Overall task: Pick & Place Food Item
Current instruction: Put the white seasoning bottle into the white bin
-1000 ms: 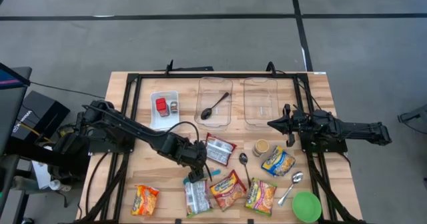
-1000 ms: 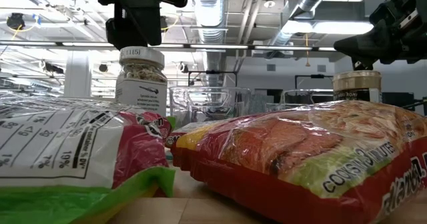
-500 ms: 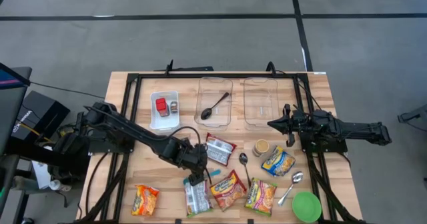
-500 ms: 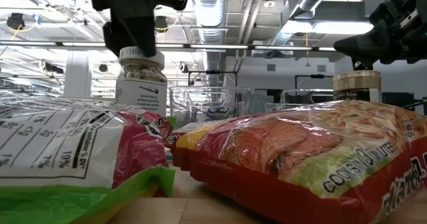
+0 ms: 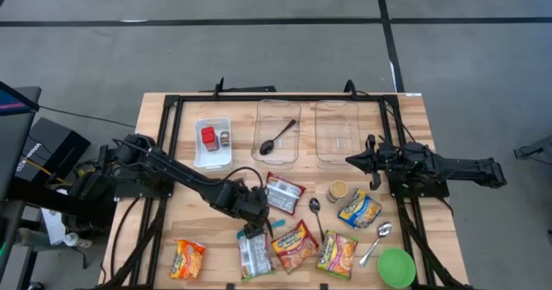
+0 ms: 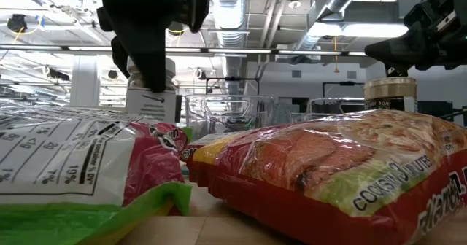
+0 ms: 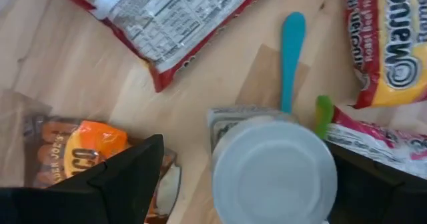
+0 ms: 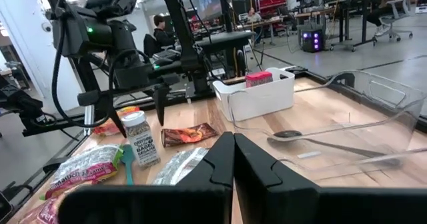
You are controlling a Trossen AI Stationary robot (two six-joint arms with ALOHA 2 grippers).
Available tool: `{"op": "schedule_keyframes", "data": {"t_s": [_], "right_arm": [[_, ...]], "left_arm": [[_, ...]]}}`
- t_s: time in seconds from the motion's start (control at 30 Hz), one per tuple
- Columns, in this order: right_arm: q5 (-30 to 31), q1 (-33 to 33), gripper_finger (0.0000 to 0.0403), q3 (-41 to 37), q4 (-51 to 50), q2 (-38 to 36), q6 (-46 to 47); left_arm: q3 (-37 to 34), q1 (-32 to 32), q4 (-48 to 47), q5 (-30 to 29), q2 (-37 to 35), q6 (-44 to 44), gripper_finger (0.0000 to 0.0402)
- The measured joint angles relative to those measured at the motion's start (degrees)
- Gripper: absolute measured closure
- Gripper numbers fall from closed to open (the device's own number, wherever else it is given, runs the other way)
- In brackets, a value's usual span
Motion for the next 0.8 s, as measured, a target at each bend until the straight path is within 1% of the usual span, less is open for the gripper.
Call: {"op": "schedule_keyframes", "data": {"t_s": [0.27, 0.43, 0.8], "right_arm": [[-0.1, 0.0, 0.0403, 0.0, 0.2, 0.1, 0.0], [-0.1, 0.0, 0.0403, 0.0, 0.2, 0.1, 0.0], [-0.2, 0.0, 0.0403, 0.0, 0.4, 0.1, 0.0]], "left_arm": [[0.0, 0.4, -1.1, -1.2, -0.1, -0.4, 0.0062], [0.0, 0.4, -1.1, -1.4, -0.1, 1.7, 0.0062], [0.0, 0.4, -4.4, -1.3, -0.1, -0.3, 0.0062]]}}
